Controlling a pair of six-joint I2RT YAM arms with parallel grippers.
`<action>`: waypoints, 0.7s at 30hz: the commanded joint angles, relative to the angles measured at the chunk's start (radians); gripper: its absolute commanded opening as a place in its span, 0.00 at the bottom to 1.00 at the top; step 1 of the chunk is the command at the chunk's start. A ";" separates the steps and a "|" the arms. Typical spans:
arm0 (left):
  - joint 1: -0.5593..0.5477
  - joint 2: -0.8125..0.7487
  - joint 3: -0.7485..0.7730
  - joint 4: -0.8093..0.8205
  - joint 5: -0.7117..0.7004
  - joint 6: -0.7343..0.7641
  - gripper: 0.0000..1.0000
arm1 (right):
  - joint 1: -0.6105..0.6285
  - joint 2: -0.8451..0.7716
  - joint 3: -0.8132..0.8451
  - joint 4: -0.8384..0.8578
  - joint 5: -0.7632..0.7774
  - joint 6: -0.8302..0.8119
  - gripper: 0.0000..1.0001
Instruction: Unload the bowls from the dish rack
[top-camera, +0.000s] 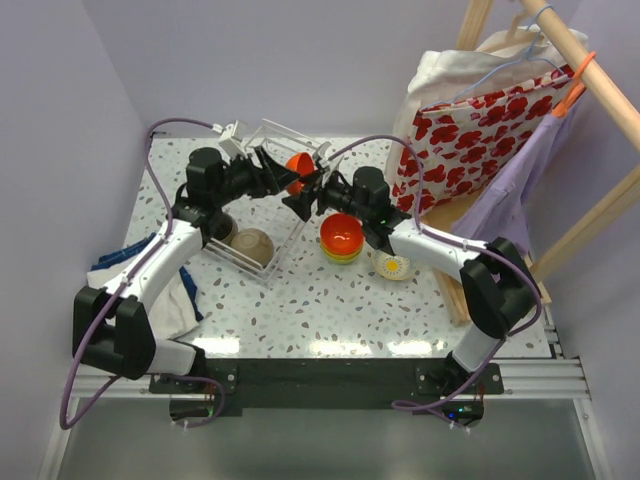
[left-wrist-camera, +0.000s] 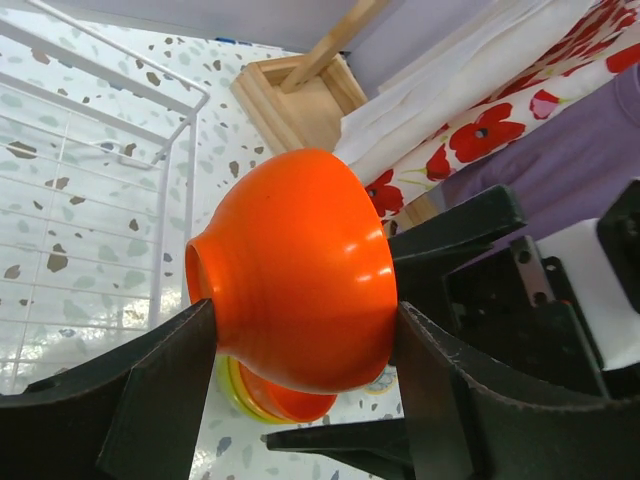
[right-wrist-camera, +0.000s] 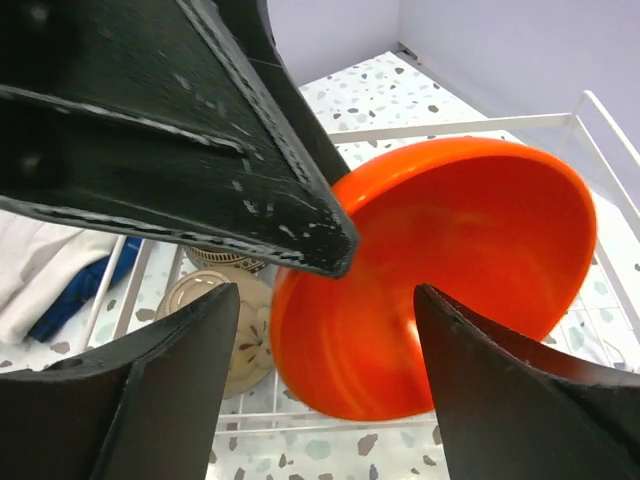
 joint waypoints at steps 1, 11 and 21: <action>0.005 -0.055 -0.003 0.132 0.062 -0.060 0.02 | -0.003 0.008 0.055 0.011 -0.057 -0.037 0.52; 0.005 -0.072 -0.007 0.095 0.079 -0.013 0.34 | -0.004 -0.083 0.027 -0.125 -0.050 -0.141 0.00; 0.005 -0.122 0.107 -0.213 -0.164 0.314 0.87 | -0.003 -0.266 -0.007 -0.521 0.110 -0.279 0.00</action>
